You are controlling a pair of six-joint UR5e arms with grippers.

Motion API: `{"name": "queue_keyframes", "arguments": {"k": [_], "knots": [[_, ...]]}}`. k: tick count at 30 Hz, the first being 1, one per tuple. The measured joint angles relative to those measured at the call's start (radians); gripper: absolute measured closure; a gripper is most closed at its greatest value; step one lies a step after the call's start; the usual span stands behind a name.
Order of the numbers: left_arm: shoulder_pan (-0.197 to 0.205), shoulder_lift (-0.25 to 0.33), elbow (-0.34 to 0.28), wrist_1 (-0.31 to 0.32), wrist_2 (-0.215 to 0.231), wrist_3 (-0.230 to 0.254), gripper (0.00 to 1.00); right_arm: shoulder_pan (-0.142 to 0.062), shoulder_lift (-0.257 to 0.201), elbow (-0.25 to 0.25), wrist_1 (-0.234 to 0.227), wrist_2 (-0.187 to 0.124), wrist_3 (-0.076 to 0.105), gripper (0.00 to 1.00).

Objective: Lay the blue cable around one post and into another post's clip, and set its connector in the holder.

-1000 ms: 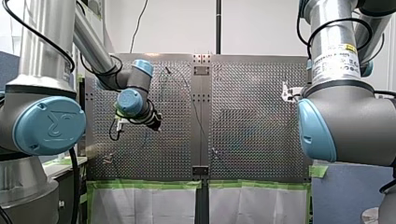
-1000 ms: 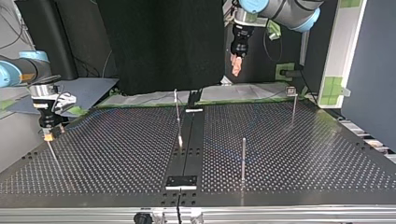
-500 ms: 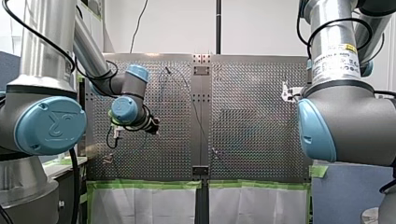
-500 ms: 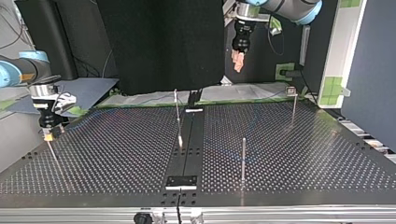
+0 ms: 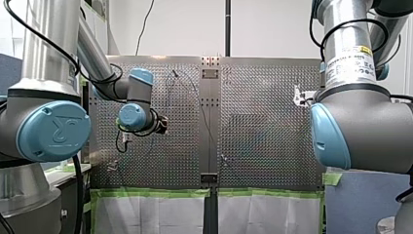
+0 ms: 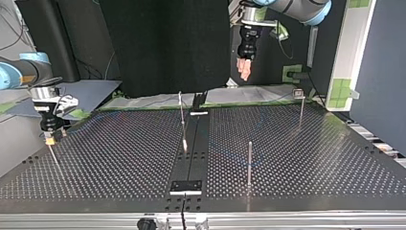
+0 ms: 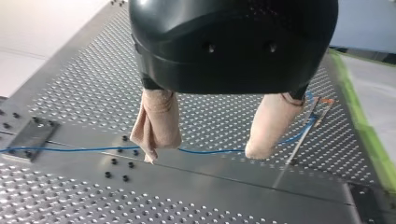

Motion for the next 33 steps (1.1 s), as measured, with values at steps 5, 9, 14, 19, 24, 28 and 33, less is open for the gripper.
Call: {"name": "queue_keyframes", "arguments": {"k": [5,9,14,19,24,28,33], "knots": [[0.002,0.000,0.000,0.042,0.002,-0.002,0.00,0.000,0.000,0.000,0.000,0.000,0.000,0.01],[0.002,0.000,0.000,0.078,0.002,-0.002,0.00,0.000,0.000,0.000,0.001,0.000,-0.001,0.01],[0.002,0.000,-0.001,0.124,0.002,-0.002,0.00,0.000,0.000,0.000,0.001,0.000,-0.001,0.01],[0.002,0.000,-0.001,0.173,-0.001,0.001,0.00,0.000,0.000,0.000,0.001,0.000,-0.001,0.01],[0.002,0.000,-0.001,0.218,-0.009,0.005,0.00,0.000,0.000,0.000,0.001,0.000,-0.001,0.01],[0.002,0.000,-0.001,0.233,-0.012,0.008,0.00,0.000,0.000,0.000,0.001,0.000,-0.001,0.01],[0.002,0.000,-0.001,0.233,-0.015,0.008,0.00,0.000,0.000,0.000,0.001,0.000,-0.001,0.01]]}}
